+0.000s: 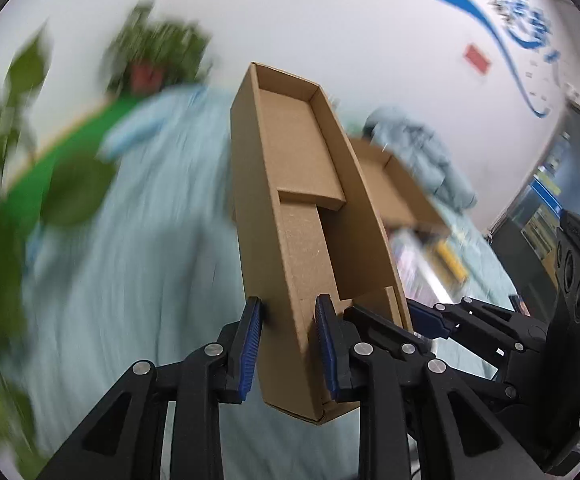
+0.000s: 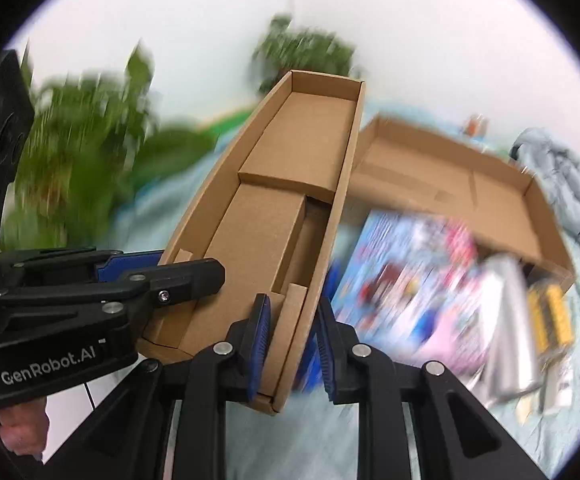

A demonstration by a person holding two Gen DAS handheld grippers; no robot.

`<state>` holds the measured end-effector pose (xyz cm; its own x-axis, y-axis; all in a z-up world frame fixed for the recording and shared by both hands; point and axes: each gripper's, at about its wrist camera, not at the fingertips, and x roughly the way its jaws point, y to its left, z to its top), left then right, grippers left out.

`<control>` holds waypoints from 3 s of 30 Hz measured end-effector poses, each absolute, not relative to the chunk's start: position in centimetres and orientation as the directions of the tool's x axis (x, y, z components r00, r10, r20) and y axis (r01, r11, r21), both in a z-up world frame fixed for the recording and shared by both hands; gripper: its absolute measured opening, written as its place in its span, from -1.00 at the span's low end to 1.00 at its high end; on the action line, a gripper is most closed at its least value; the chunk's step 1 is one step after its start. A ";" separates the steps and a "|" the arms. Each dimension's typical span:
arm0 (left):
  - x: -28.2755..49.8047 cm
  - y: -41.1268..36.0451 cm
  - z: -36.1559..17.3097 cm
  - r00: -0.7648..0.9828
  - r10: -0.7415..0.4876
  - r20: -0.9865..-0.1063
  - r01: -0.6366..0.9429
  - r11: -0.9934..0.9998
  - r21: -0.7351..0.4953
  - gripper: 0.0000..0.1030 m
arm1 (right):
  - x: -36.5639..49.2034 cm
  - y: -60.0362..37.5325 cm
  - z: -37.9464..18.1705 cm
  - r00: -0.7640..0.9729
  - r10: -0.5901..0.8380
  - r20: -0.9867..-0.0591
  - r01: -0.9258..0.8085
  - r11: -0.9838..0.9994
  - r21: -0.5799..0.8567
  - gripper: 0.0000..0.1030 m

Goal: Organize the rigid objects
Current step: 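Grasp the cardboard insert tray with the left gripper and lift it, then lower the insert tray into the open box and open the left gripper, then grasp the blue-pink game box with the left gripper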

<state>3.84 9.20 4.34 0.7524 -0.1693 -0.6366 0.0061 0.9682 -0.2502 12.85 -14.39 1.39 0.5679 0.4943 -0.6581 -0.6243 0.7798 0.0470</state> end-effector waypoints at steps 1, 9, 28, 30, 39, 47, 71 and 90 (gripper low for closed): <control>4.9 8.8 5.6 0.765 -0.166 -0.622 0.023 0.973 -0.231 -0.53 | 13.7 -14.8 2.5 0.598 0.496 -0.630 -0.612 0.790 0.041 -0.58; 18.9 6.8 15.7 0.814 -0.218 -0.538 0.127 0.971 -0.201 -0.53 | 24.4 -16.0 10.5 0.687 0.483 -0.543 -0.532 0.843 0.078 -0.57; 38.0 9.2 3.5 0.561 -0.195 -0.805 -0.013 0.970 -0.244 -0.55 | 42.5 -12.0 -2.1 0.320 0.492 -0.810 -0.487 0.818 0.305 -0.56; 38.4 9.4 1.4 0.537 -0.186 -0.823 -0.030 0.971 -0.239 -0.60 | 43.1 -11.5 -4.4 0.256 0.501 -0.827 -0.469 0.812 0.347 -0.56; 35.5 10.6 -0.7 0.570 -0.143 -0.809 -0.044 0.978 -0.204 -0.65 | 43.9 -10.3 -6.8 0.166 0.520 -0.838 -0.457 0.794 0.402 -0.52; 27.5 11.1 3.6 0.714 -0.067 -0.697 -0.083 0.980 -0.179 0.35 | 42.1 -10.7 -4.5 0.246 0.529 -0.812 -0.524 0.778 0.348 0.26; 13.3 0.8 2.4 0.705 -0.313 -0.636 0.076 0.925 -0.371 0.99 | 22.0 -27.2 -0.4 0.598 0.335 -0.729 -0.393 0.914 0.098 0.62; 11.7 1.2 1.3 0.694 -0.292 -0.658 0.025 0.923 -0.383 0.99 | 19.5 -27.3 -2.5 0.620 0.333 -0.711 -0.460 0.888 0.015 0.62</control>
<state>11.74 1.24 1.32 0.6940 -0.2919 -0.6581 0.0250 0.9233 -0.3832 19.52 -27.35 -2.50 0.6196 0.3335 -0.7105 -0.4601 0.8877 0.0154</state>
